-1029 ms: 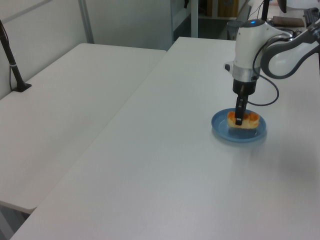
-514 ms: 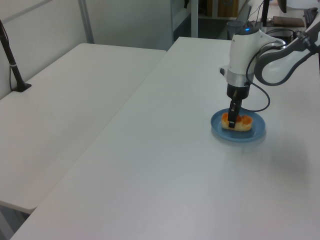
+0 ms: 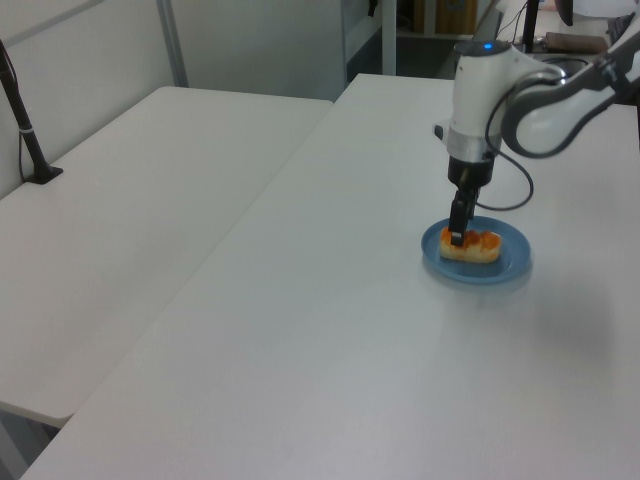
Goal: Put the bread on a plate
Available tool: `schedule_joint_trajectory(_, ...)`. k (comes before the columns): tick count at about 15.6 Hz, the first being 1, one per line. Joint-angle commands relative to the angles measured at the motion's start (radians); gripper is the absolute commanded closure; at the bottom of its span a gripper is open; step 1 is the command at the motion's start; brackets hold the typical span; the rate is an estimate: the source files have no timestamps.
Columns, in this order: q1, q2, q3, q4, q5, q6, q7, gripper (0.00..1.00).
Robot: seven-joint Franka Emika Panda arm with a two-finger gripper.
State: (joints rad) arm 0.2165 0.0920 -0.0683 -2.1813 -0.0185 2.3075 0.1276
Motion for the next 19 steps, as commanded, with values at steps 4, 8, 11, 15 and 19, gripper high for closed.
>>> schedule_joint_trajectory(4, -0.039, -0.021, -0.011, 0.262, -0.023, -0.315, 0.001, 0.0)
schedule_joint_trajectory(8, -0.068, -0.029, -0.013, 0.426, -0.077, -0.511, -0.031, 0.0)
schedule_joint_trajectory(11, -0.101, -0.04, -0.015, 0.5, -0.074, -0.611, -0.118, 0.0)
schedule_joint_trajectory(15, -0.105, -0.08, -0.015, 0.543, -0.074, -0.686, -0.123, 0.0)
schedule_joint_trajectory(19, -0.106, -0.115, -0.018, 0.546, -0.064, -0.721, -0.123, 0.0)
